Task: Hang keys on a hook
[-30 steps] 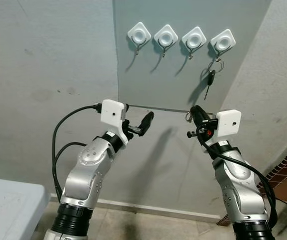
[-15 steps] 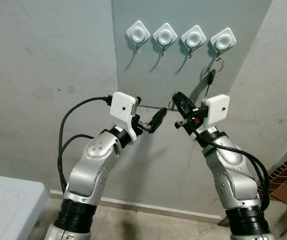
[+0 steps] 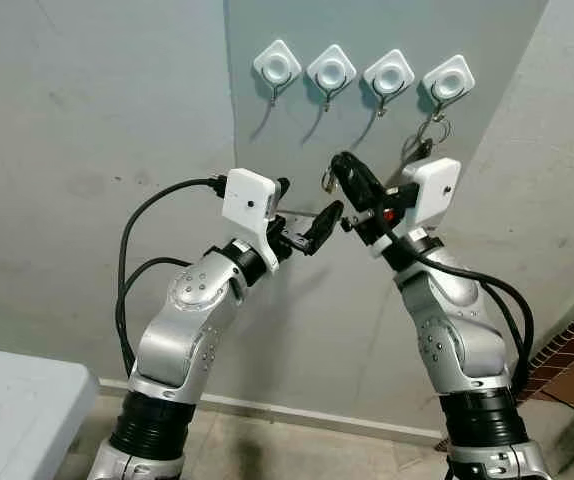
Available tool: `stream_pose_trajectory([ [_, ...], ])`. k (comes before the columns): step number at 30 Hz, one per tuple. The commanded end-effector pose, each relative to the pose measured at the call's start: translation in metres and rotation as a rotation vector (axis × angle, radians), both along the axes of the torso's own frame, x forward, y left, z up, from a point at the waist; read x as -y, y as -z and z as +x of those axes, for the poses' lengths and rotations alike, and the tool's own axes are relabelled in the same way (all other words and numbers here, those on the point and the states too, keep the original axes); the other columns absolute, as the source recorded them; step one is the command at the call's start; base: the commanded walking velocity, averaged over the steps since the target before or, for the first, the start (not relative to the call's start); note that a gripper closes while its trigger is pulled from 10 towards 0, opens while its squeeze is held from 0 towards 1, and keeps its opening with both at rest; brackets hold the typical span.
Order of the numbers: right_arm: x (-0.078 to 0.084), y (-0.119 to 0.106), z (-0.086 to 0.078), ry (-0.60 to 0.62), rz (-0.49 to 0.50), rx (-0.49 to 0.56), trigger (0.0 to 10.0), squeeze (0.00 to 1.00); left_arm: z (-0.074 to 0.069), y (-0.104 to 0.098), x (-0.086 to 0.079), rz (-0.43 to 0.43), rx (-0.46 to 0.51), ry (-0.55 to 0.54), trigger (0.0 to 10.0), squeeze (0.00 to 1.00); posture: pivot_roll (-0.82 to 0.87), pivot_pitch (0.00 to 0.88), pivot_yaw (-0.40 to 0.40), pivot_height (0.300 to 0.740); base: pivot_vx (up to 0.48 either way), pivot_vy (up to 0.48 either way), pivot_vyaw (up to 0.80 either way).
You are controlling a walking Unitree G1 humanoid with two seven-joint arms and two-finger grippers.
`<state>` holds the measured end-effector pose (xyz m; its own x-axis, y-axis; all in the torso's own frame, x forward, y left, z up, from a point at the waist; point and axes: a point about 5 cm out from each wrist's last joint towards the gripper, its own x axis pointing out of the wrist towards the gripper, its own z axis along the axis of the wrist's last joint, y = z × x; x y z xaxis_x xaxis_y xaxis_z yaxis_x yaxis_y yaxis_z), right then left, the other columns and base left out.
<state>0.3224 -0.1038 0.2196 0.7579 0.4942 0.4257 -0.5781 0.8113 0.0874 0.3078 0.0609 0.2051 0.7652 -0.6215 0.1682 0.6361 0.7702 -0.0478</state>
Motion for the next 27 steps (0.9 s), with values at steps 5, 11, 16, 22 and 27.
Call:
stream_pose_trajectory([
  [5,0.008,-0.016,0.0,-0.006,0.076,0.049,10.0,0.0,-0.002,-0.01,0.005,-0.002,0.033,0.022,10.0,0.0,-0.01,0.01,-0.013,0.74,0.0,0.0,0.0],
  [11,0.014,-0.021,0.002,0.016,0.134,0.061,10.0,0.0,-0.003,-0.014,0.007,-0.009,0.043,0.036,10.0,0.0,-0.01,0.008,-0.011,0.74,0.0,0.0,0.0],
  [16,0.018,-0.029,0.006,0.049,0.169,0.086,10.0,0.0,-0.003,-0.015,0.009,-0.013,0.044,0.043,10.0,0.0,-0.01,0.005,-0.009,0.74,0.0,0.0,0.0],
  [22,0.019,-0.037,0.011,0.061,0.182,0.11,10.0,0.0,-0.005,-0.015,0.01,-0.017,0.043,0.055,10.0,0.0,-0.01,0.003,-0.008,0.74,0.0,0.0,0.0],
  [27,0.017,-0.041,0.015,0.056,0.18,0.122,10.0,0.0,-0.005,-0.016,0.01,-0.018,0.042,0.055,10.0,0.0,0.0,0.008,-0.009,0.74,0.0,0.0,0.0],
])
